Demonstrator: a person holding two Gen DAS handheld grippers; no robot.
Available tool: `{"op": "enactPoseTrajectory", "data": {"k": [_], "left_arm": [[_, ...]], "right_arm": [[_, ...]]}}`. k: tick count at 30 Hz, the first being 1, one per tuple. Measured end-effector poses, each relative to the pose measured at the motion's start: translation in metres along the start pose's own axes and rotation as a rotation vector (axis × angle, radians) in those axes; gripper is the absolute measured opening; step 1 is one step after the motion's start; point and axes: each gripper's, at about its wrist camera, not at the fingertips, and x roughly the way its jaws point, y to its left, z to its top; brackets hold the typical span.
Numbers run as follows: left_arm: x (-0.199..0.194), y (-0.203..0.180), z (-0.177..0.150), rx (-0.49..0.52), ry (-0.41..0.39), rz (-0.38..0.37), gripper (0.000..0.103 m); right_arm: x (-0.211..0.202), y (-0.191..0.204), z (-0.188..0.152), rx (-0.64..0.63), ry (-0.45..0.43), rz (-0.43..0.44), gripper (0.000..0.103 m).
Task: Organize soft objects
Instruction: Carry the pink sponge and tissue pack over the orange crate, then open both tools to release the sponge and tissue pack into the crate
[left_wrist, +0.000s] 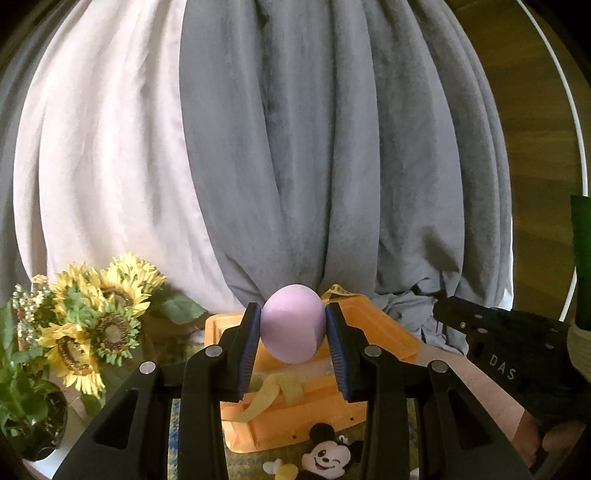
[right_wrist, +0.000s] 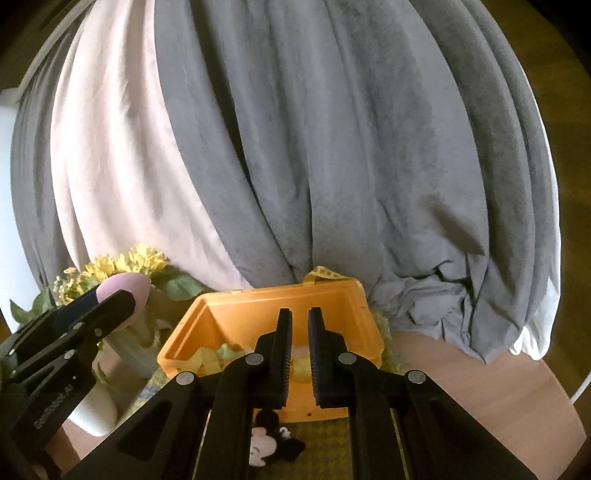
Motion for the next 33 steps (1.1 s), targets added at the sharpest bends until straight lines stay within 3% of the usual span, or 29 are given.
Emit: {"op": "enactPoseTrajectory", "data": {"k": [17, 19, 21, 28, 31, 33], "left_arm": [[0.103, 0.002, -0.009, 0.026, 0.198, 0.002, 0.036], [0.113, 0.002, -0.012, 0.033, 0.209, -0.012, 0.045], [0.119, 0.002, -0.014, 0.035, 0.219, -0.014, 0.060], [0.117, 0.000, -0.012, 0.035, 0.221, 0.007, 0.068], [0.106, 0.000, -0.010, 0.028, 0.209, 0.027, 0.069], [0.096, 0.001, -0.008, 0.016, 0.199, 0.033, 0.072]], "right_arm": [[0.059, -0.007, 0.002, 0.024, 0.066, -0.022, 0.010], [0.064, -0.008, 0.001, 0.024, 0.074, -0.024, 0.010], [0.068, -0.009, 0.001, 0.026, 0.083, -0.028, 0.010], [0.071, -0.014, 0.000, 0.032, 0.093, -0.045, 0.011], [0.069, -0.017, 0.000, 0.044, 0.098, -0.053, 0.021], [0.064, -0.019, -0.001, 0.056, 0.097, -0.064, 0.038]]}}
